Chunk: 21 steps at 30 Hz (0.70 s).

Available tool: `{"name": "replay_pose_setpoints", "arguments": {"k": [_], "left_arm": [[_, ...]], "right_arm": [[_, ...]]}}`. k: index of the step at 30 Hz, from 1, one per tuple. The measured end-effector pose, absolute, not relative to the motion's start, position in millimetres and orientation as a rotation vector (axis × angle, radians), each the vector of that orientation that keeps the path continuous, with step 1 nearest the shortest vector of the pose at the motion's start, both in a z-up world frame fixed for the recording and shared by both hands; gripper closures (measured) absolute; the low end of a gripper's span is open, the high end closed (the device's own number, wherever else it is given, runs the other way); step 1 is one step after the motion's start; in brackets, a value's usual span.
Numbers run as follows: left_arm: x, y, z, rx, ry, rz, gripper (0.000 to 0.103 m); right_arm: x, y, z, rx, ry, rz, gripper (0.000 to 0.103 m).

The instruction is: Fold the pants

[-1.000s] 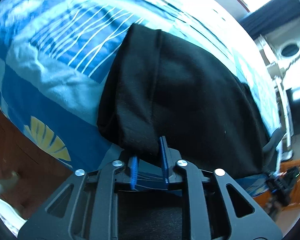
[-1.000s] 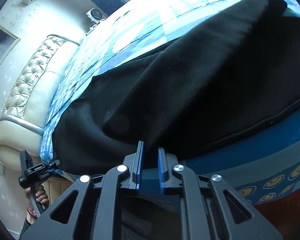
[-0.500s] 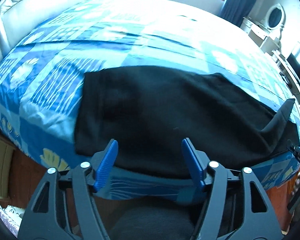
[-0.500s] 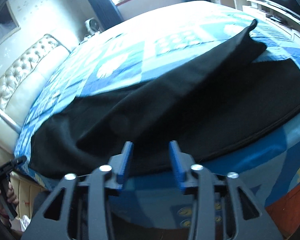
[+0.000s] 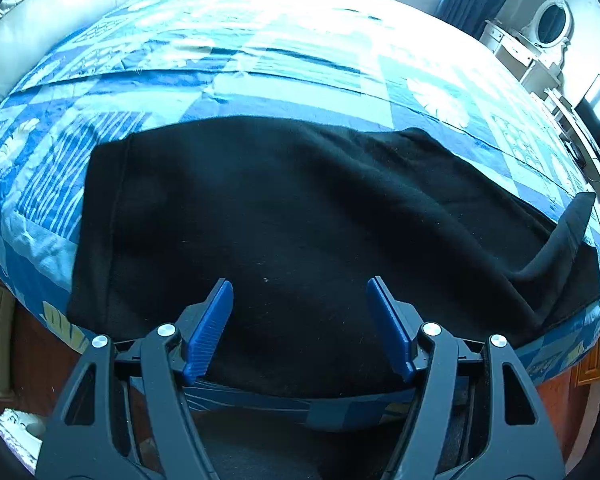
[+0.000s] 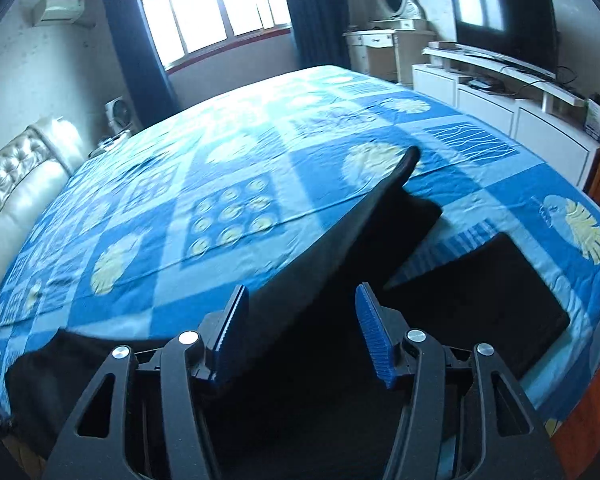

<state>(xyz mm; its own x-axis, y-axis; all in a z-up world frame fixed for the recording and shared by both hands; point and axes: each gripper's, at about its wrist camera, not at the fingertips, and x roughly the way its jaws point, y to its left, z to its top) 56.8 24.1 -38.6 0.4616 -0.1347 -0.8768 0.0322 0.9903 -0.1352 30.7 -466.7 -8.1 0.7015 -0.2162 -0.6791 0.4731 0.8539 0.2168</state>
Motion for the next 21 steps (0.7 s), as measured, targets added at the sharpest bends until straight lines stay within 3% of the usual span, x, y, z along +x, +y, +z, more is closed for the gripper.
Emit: {"name": "replay_pose_setpoints", "arguments": {"k": [18, 21], "left_arm": [[64.7, 16.3, -53.7, -0.099, 1.093, -0.070, 0.023], [66.2, 18.7, -54.3, -0.123, 1.095, -0.067, 0.022]], "right_arm": [[79.3, -544.2, -40.8, 0.601, 0.756, -0.484, 0.040], [84.0, -543.8, -45.8, 0.611, 0.777, -0.467, 0.057]]}}
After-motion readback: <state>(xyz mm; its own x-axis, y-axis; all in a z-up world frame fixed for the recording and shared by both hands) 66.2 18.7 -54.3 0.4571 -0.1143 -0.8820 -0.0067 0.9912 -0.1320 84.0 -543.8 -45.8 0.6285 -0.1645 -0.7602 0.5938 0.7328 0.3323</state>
